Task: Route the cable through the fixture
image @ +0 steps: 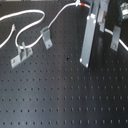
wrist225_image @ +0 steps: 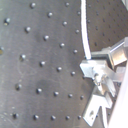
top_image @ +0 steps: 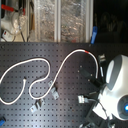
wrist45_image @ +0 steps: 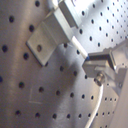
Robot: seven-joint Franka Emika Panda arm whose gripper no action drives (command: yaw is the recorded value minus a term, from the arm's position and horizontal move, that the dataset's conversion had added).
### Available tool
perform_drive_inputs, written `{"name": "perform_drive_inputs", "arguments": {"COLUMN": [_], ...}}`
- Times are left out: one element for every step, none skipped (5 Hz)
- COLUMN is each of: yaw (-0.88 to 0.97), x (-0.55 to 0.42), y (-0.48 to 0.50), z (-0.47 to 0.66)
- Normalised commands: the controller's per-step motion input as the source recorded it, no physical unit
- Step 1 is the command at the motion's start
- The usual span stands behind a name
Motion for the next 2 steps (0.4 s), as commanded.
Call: {"name": "perform_drive_inputs", "arguments": {"yaw": [-0.28,0.0], "x": [-0.118,-0.036], "y": [0.309,0.31], "z": [0.11,-0.01]}}
